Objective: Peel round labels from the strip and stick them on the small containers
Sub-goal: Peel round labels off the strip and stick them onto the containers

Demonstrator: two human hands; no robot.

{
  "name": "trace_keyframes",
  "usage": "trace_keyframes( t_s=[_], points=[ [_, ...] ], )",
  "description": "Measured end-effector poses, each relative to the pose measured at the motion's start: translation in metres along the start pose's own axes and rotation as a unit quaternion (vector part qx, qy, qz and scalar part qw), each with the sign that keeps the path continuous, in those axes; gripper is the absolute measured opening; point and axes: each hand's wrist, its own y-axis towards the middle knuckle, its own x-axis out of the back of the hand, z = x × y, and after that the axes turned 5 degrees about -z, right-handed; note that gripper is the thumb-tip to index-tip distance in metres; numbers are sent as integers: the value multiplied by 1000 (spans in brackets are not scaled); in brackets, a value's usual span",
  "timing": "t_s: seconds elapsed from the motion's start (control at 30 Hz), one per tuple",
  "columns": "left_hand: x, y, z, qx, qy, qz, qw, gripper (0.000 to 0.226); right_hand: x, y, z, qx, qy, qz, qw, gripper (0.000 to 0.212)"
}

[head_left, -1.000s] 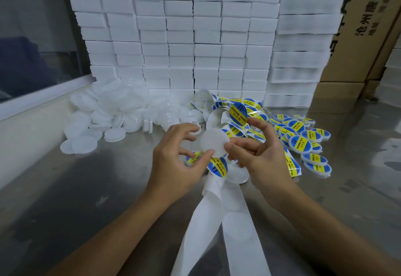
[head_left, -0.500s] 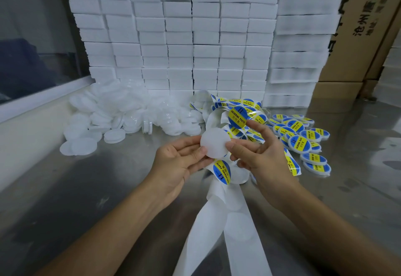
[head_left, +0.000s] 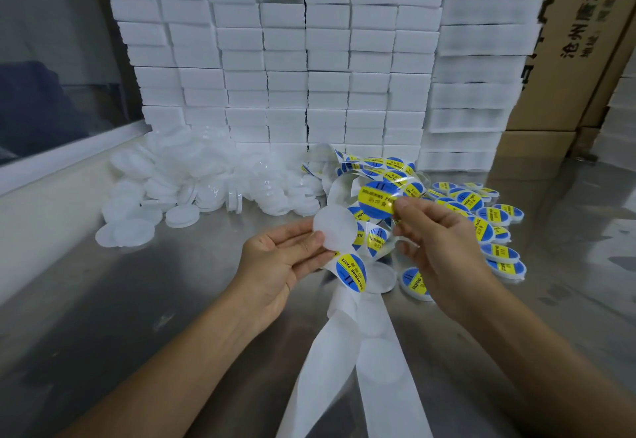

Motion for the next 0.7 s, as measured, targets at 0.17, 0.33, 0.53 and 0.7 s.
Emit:
trace_keyframes(
  t_s=[0.17, 0.33, 0.53, 0.7],
  points=[
    [-1, -1, 0, 3, 5, 16, 1000, 37, -6, -7, -8, -9, -46, 72, 996, 6],
    [-2, -3, -1, 10, 12, 31, 999, 41, -9, -11, -10, 49, -82, 82, 992, 13],
    [-4, -5, -2, 16, 18, 30, 999, 45, -10, -12, -11, 60, -88, 88, 990, 14],
    [-4, -6, -3, 17, 16, 34, 999, 44, -9, -12, -11, 62, -91, 85, 990, 12]
  ],
)
